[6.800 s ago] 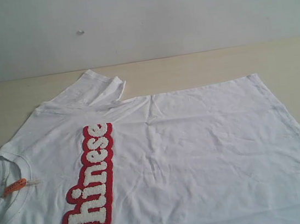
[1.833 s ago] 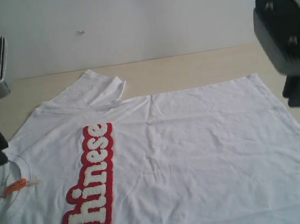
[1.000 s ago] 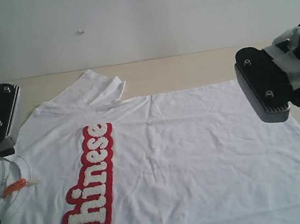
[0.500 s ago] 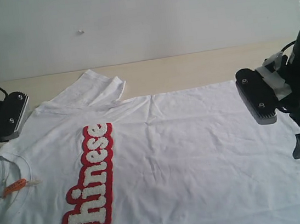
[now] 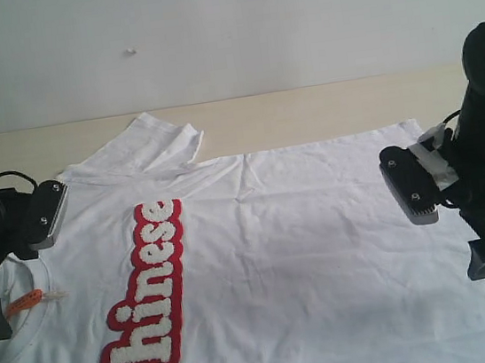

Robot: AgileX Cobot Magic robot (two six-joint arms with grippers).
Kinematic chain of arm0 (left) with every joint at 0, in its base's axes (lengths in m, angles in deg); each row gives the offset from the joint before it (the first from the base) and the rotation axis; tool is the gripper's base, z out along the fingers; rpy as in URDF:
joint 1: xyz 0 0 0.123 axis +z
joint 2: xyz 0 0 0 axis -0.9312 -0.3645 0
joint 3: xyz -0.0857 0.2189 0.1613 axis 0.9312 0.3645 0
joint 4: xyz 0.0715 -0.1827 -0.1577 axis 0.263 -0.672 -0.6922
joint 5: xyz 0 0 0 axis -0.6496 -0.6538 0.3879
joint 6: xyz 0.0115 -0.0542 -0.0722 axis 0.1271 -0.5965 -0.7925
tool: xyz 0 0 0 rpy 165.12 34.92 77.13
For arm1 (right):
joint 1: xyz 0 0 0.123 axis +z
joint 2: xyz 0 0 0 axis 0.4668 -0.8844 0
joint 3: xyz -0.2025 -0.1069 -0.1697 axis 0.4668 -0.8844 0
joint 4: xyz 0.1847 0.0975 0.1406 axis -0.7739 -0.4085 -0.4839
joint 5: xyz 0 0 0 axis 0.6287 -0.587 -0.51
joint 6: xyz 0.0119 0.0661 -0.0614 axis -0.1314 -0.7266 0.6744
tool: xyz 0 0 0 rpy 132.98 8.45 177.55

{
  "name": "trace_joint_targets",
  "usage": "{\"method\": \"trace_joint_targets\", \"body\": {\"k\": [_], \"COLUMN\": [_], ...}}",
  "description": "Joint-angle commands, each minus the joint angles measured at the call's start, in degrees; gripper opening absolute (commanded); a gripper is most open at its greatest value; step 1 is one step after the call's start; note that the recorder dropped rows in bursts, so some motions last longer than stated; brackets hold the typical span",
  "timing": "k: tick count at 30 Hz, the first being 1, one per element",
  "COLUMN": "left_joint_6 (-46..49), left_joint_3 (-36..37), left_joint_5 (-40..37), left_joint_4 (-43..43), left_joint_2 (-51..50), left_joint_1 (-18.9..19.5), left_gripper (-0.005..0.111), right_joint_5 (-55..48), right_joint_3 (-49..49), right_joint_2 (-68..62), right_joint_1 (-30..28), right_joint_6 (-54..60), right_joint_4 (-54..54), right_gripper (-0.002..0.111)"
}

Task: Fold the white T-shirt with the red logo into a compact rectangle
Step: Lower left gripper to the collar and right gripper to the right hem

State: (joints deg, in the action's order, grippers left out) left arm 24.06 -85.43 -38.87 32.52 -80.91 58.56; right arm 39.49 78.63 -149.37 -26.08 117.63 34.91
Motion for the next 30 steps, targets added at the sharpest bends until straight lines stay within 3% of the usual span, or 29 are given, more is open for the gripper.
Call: {"method": "trace_joint_targets", "body": {"k": [1,12,18,20,30], "left_joint_6": [1.14,-0.7,-1.23,1.2,-1.46], "left_joint_3": [-0.35,-0.35,-0.62,-0.62,-0.62], "left_joint_5": [1.3,4.07,4.0,2.99,3.36], "left_joint_4": [-0.8,-2.16,-3.36,-8.08,-7.03], "left_joint_2": [-1.12,-4.64,-3.94,-3.01,-3.01], "left_joint_1": [0.13,0.38,4.27,5.61,5.5], "left_gripper": [0.105,0.105,0.105,0.105,0.105], "right_joint_5": [1.12,4.12,4.35,4.38,4.38], "right_joint_3": [-0.02,-0.02,-0.02,-0.02,-0.02], "right_joint_2": [-0.34,-1.5,-1.86,-1.86,-1.86], "right_joint_1": [-3.13,-3.92,-3.92,-3.92,-3.92], "right_joint_6": [0.01,1.54,2.14,2.02,1.73], "right_joint_4": [-2.03,-5.73,-5.88,-5.88,-5.88], "right_gripper": [0.105,0.105,0.105,0.105,0.105]}}
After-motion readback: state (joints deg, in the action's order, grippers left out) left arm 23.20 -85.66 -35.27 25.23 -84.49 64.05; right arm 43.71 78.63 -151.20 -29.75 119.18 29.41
